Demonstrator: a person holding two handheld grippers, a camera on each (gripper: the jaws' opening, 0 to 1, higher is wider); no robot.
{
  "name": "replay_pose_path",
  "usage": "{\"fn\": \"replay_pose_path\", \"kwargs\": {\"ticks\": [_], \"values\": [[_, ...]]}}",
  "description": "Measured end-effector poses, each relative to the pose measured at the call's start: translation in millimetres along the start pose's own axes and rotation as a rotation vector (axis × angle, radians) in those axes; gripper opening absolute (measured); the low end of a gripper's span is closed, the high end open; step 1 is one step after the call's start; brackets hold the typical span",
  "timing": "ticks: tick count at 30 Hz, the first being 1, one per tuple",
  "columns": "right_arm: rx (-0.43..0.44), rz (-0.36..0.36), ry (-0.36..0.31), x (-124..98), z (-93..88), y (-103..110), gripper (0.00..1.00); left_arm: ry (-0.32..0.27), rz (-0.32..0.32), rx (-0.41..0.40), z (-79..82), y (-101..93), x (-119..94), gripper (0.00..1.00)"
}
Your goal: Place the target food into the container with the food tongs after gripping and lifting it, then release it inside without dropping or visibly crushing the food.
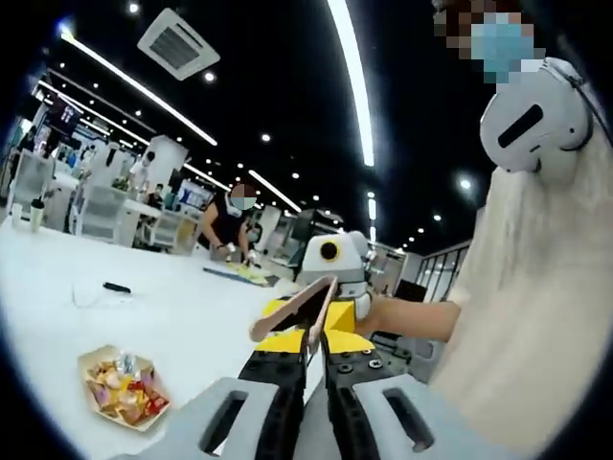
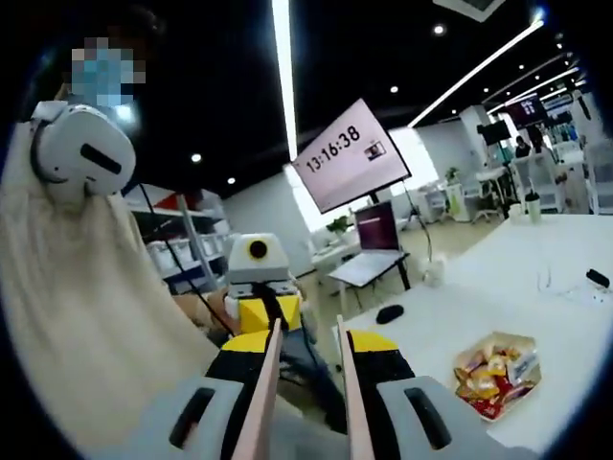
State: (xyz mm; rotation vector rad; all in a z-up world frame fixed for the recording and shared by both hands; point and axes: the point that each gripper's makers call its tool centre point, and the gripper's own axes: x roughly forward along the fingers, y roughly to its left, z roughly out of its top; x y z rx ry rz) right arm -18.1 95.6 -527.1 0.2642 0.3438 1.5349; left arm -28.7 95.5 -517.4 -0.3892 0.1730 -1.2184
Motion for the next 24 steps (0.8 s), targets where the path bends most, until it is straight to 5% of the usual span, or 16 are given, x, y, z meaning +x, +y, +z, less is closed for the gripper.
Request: {"fn": "replay_pose_path", "kwargs": {"ticks": [24], "values": [[-0.004, 0.005, -0.013, 1.3, 3.9, 2.8, 0.3, 0.006, -0.03, -0.007, -0.2, -2.3, -0.7, 0.03]]}}
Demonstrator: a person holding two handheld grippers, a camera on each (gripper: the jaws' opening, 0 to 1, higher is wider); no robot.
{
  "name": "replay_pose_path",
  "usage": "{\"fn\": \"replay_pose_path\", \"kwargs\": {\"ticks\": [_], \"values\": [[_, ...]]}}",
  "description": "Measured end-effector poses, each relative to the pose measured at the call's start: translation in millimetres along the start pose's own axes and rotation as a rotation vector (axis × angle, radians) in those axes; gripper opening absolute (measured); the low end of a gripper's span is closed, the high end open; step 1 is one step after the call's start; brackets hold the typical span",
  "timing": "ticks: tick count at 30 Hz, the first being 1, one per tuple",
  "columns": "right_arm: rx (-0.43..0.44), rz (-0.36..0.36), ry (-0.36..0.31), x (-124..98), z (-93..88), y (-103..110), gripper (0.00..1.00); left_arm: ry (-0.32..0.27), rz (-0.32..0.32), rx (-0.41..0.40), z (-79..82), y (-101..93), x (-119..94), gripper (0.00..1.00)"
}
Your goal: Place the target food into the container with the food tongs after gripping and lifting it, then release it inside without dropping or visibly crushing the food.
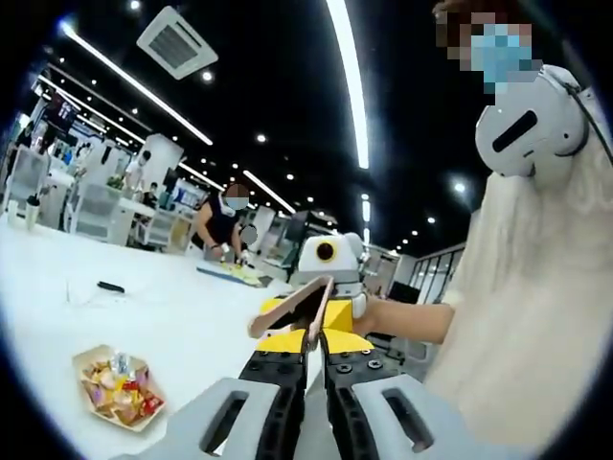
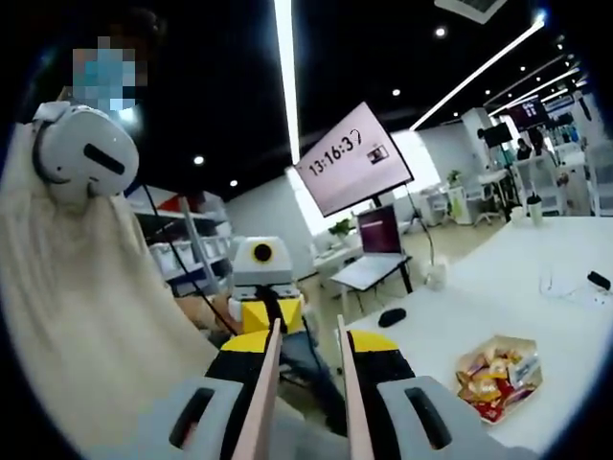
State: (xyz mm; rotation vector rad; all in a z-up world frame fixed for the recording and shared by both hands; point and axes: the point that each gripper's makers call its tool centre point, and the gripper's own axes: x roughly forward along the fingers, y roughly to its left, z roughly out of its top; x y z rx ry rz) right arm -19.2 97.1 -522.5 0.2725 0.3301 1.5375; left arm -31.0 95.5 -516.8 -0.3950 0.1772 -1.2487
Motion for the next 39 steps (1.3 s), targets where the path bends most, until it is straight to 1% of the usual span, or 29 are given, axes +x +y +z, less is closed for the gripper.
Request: {"fn": "replay_pose_path", "kwargs": {"ticks": [8, 12, 15, 21, 24, 28, 33, 35, 39], "values": [[0.003, 0.011, 0.006, 0.9, -1.8, 0.7, 0.3, 0.003, -0.019, 0.004, -1.1, -2.1, 0.2, 0.02], [0.015, 0.019, 0.014, 0.7, -3.5, 1.6, 0.3, 0.002, -0.031, -0.01, -2.2, -3.3, 0.6, 0.01], [0.016, 0.01, 0.017, 0.3, -4.6, -0.6, 0.3, 0.003, -0.028, -0.027, -3.6, -1.6, 1.2, 0.01], [0.011, 0.001, 0.027, -1.1, -6.6, -1.5, 0.3, 0.012, -0.024, -0.022, -4.7, -1.6, 0.3, 0.0], [0.011, -0.01, 0.033, -4.9, -9.3, -3.3, 0.29, 0.014, -0.012, -0.023, -4.9, 0.6, -3.9, 0.0], [0.022, -0.016, 0.023, -10.4, -10.4, -4.6, 0.28, 0.018, -0.001, -0.03, -7.9, 1.9, -11.0, 0.0], [0.025, -0.026, 0.041, -11.0, -14.0, -6.1, 0.27, 0.021, 0.013, -0.034, -10.8, 4.4, -16.5, 0.0], [0.022, -0.03, 0.069, -11.3, -18.5, -6.8, 0.27, 0.02, 0.019, -0.036, -11.0, 5.6, -18.4, 0.0], [0.013, -0.038, 0.097, -13.5, -21.8, -8.3, 0.27, 0.023, 0.024, -0.035, -11.5, 7.3, -20.1, 0.01]]}}
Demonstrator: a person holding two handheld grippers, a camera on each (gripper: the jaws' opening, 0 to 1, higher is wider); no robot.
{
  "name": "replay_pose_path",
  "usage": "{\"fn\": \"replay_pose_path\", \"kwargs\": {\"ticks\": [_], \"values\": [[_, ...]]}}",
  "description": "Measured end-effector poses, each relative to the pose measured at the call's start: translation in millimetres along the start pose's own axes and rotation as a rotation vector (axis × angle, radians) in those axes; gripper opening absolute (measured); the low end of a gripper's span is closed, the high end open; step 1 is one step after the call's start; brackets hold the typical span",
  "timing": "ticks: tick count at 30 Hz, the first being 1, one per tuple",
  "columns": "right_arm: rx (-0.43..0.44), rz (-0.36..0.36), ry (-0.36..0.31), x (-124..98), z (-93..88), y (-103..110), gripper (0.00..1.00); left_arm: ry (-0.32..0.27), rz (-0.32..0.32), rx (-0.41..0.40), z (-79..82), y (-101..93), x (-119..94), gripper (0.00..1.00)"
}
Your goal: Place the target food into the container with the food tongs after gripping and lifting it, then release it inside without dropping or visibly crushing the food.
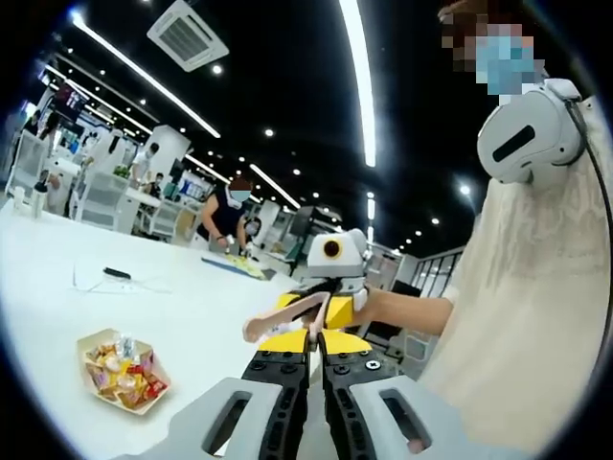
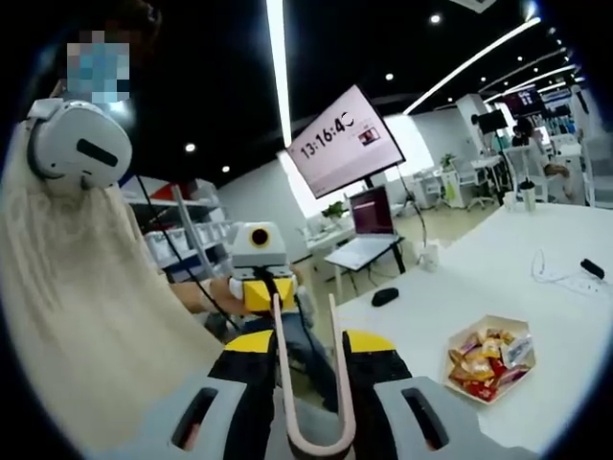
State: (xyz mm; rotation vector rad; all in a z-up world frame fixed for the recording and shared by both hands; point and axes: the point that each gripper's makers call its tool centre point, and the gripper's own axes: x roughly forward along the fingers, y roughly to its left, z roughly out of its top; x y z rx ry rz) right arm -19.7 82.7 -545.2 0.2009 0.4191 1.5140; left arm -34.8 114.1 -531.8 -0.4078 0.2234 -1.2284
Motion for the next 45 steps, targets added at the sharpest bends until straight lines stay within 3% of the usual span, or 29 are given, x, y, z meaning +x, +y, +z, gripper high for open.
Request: {"fn": "replay_pose_path", "kwargs": {"ticks": [11, 35, 45], "values": [[0.02, -0.043, 0.077, -6.5, -16.7, -5.6, 0.24, -0.012, 0.02, -0.029, -3.6, 8.1, -6.0, 0.01], [0.064, -0.053, 0.21, -15.1, -62.3, -13.3, 0.19, 0.093, 0.063, -0.029, -31.6, 16.8, -22.4, 0.01], [0.071, -0.063, 0.325, -12.2, -84.2, -20.8, 0.18, 0.158, 0.082, -0.03, -49.0, 20.9, -27.8, 0.01]]}}
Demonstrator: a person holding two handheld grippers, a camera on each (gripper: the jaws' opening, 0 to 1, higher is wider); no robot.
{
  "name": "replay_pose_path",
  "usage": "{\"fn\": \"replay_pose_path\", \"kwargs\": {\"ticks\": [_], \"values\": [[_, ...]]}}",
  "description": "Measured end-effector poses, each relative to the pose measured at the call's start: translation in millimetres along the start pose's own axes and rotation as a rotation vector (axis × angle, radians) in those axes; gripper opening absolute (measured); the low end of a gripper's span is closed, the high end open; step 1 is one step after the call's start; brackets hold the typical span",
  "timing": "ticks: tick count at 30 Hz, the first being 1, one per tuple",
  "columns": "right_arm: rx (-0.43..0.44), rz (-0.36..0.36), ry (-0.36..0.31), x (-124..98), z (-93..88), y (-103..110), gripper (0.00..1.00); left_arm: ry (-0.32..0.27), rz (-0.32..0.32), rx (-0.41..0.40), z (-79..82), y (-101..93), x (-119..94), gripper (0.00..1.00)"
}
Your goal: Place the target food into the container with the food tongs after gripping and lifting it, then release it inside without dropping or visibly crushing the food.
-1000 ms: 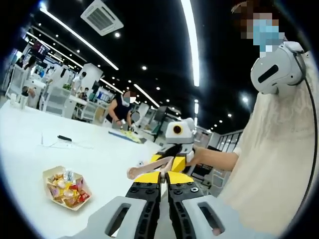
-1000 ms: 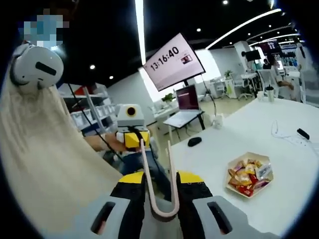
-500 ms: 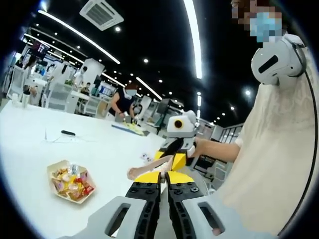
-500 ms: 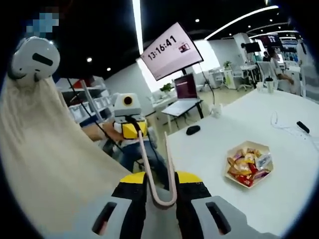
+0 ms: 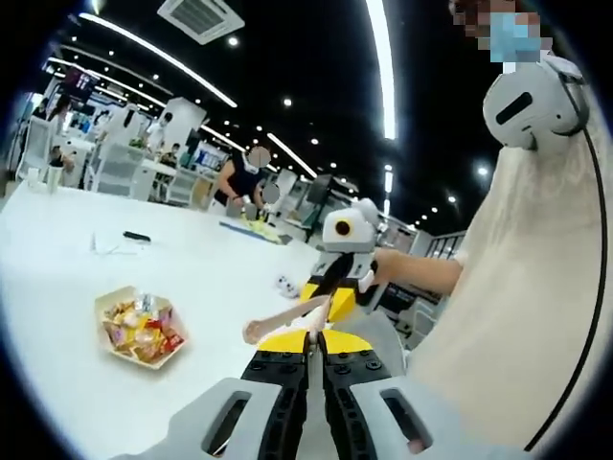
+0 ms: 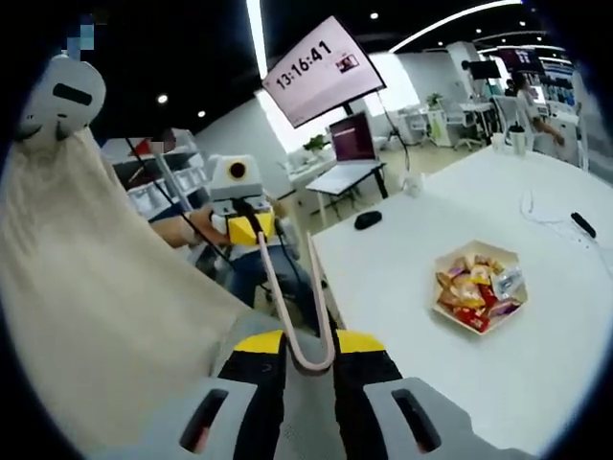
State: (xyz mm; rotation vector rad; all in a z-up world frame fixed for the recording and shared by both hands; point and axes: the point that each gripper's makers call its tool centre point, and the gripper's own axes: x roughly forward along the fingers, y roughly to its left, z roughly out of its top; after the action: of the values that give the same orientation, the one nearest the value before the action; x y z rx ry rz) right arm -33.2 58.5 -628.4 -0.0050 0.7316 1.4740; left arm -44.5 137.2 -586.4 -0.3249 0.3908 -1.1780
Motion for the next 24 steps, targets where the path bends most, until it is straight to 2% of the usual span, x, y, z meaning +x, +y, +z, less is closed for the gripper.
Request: {"fn": "replay_pose_path", "kwargs": {"ticks": [6, 9, 14, 16, 19, 24], "values": [[-0.02, -0.046, 0.111, 8.0, -15.2, -10.9, 0.18, 0.057, 0.019, 0.018, -13.3, 5.6, 2.7, 0.01], [-0.022, -0.084, 0.135, 13.7, -20.4, -20.5, 0.18, 0.077, 0.033, 0.022, -18.6, 9.8, 3.1, 0.01], [-0.019, -0.118, 0.151, 20.9, -25.3, -29.3, 0.18, 0.099, 0.088, 0.01, -28.1, 25.6, -0.5, 0.02], [-0.015, -0.124, 0.153, 22.8, -26.3, -30.8, 0.18, 0.098, 0.124, -0.026, -37.1, 38.2, -4.2, 0.03], [0.028, -0.142, 0.158, 34.5, -33.6, -40.8, 0.18, 0.089, 0.145, -0.051, -42.3, 45.7, -6.1, 0.03], [0.051, -0.17, 0.184, 43.3, -44.6, -50.8, 0.19, 0.143, 0.172, -0.065, -58.4, 54.4, -3.6, 0.03]]}}
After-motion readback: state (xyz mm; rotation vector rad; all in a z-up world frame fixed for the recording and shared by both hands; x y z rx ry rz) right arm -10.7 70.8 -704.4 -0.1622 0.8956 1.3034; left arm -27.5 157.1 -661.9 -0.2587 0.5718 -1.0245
